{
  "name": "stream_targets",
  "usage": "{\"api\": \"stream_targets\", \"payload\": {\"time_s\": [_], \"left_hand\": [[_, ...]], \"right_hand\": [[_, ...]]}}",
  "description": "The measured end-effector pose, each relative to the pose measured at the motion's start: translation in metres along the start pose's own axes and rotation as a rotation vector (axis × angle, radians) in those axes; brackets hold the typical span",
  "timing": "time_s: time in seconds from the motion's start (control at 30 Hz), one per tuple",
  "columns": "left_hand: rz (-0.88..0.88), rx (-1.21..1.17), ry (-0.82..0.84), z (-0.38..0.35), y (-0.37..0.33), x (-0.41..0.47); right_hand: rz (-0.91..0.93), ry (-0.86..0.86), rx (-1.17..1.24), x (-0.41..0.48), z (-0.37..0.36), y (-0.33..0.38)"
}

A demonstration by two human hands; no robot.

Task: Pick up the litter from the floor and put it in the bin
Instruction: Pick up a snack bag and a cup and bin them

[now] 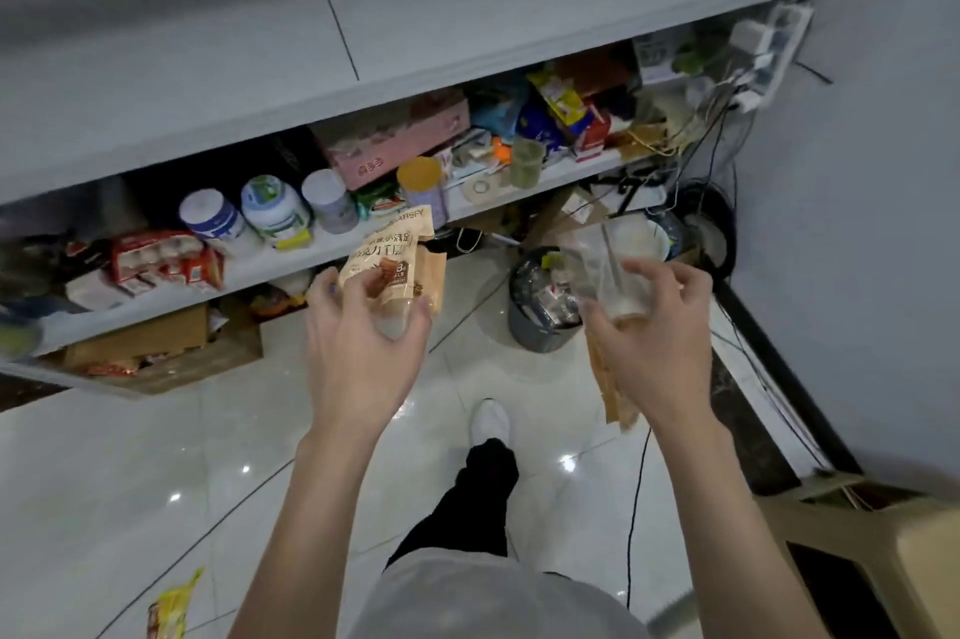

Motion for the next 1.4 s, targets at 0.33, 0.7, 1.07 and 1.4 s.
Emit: {"api": "stream_targets", "payload": {"time_s": [0.33, 0.7, 1.07, 1.4], "left_hand": [[0.048, -0.073, 0.105, -0.098, -0.061, 0.143], [0.129, -0.067, 0.101, -0.174, -0.131, 0.200], [0.465, -0.169, -0.021, -0.298, -0.149, 0.210], [0.488, -0.215, -0.035, -0.424, -0.077, 0.251]], "right_hand": [[-0.082, 0.048, -0.122, 0.156, 0.025, -0.041], [-0.054, 0.265, -0.083, 0.270, 0.018, -0.097], [0.083, 0.483, -0.037, 0.377, 0.013, -0.185], [0.050, 0.601, -0.025, 0.390, -0.112, -0.286]]}}
Point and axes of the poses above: each hand's wrist, its own x-axis towards the middle knuckle, its own z-axis out of the back of the hand, y = z × x, the point moved 6 cm from there along x, towards the middle knuckle, and after that the axes turned 11 degrees about y, right-handed, at the moved point
